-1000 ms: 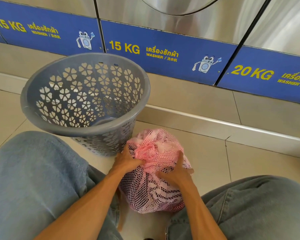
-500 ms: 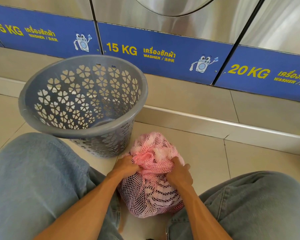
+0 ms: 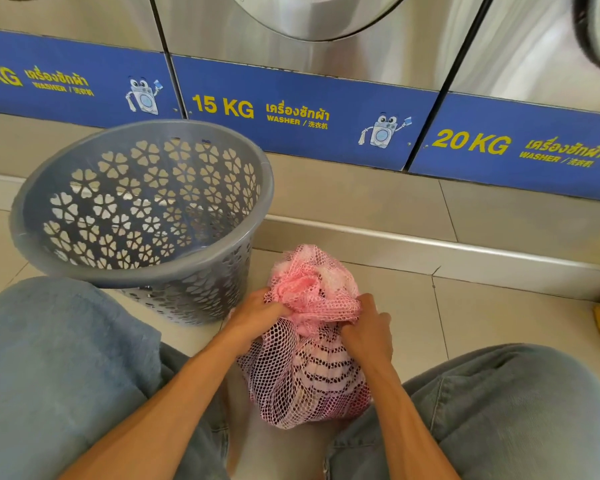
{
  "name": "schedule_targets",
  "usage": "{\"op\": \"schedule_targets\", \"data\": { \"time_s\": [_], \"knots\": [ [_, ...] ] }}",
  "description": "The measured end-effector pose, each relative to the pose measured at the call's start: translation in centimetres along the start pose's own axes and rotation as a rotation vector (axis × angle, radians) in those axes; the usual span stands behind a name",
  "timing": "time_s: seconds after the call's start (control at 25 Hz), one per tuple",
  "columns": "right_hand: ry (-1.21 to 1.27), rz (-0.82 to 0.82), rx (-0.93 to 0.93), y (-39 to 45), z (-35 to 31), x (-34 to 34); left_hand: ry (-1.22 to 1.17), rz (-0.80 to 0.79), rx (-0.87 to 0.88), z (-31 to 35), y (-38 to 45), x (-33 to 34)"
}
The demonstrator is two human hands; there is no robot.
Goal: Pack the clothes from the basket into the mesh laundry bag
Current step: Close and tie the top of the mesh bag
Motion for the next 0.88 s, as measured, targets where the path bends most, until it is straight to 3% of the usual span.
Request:
{"op": "schedule_targets", "data": {
  "time_s": [0.2, 0.56, 0.72, 0.88],
  "knots": [
    [-0.005, 0.076, -0.123, 3.4, -3.8, -4.7, -0.029, 0.028, 0.053, 5.6, 1.4, -0.9],
    [-0.132, 0.221, -0.320, 14.5, -15.5, -17.9, -0.087, 0.184, 0.303, 23.5, 7.7, -3.5],
    [-0.178, 0.286, -0.359, 19.6, -20.1, -19.7, -0.132, 0.195, 0.310, 27.3, 13.6, -5.7],
    [-0.218, 0.376, -0.374, 24.4, -23.1, -18.7, -0.096, 0.353, 0.321, 28.7, 19.9, -8.2]
  ]
}}
Point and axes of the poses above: each hand's wrist, its own y-axis towards the middle knuckle, its own x-axis out of the palm, z = x × y, the point moved 8 cm from there along y, towards the middle knuckle, and after that the axes turned 4 degrees about -z, right-handed, at the moved point
